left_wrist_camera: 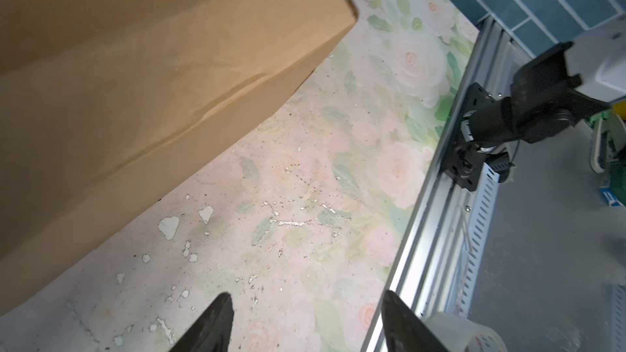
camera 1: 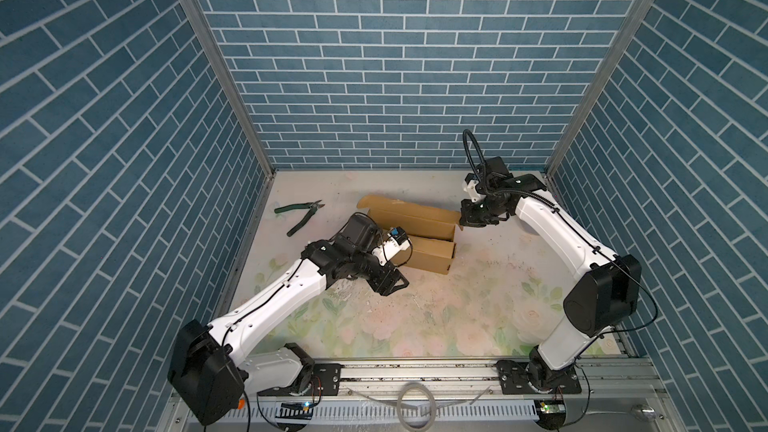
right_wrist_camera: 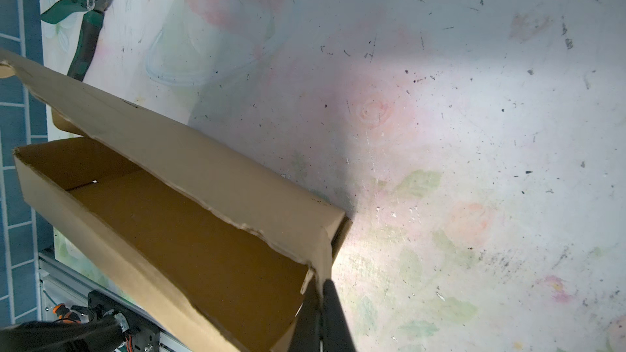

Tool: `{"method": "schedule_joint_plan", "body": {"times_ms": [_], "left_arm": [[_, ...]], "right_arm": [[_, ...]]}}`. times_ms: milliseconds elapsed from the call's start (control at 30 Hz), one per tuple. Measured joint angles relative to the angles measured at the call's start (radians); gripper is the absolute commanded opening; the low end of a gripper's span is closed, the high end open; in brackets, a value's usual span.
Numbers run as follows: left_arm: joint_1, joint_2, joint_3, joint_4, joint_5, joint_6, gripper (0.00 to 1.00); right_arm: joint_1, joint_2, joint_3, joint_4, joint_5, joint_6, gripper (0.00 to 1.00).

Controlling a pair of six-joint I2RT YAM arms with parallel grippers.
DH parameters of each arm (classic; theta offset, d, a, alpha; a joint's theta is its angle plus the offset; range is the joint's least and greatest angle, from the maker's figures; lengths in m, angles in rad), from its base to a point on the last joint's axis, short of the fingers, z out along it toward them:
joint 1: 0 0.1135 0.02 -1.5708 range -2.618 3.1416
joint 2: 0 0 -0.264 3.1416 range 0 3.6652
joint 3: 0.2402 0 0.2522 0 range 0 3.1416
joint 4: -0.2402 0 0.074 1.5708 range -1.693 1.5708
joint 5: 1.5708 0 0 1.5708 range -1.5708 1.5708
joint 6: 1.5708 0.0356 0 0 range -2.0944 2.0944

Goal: Fold the paper box

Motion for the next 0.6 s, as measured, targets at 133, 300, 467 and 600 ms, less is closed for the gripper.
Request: {"method": "schedule_joint_plan", "body": {"times_ms": [133, 300, 467, 600], "left_arm": [[0.000, 0.071, -0.025, 0.179, -0.067, -0.033, 0.70], [-0.001, 0.151, -0.009, 0.330, -0.129, -0.035, 0.68], [-0.005, 0.219, 0.026, 0.409, -0.164, -0.035, 0.67], [-0.009, 0.265, 0.057, 0.445, -0.177, -0.033, 0.67]], "right_arm": [[0.000, 0.008, 0.005, 0.000, -0.008, 0.000, 0.00], [0.000, 0.010, 0.012, -0.012, -0.055, -0.008, 0.00], [0.000, 0.010, 0.013, -0.045, -0.109, -0.020, 0.00], [0.001, 0.010, 0.015, -0.065, -0.132, -0.023, 0.00]]}}
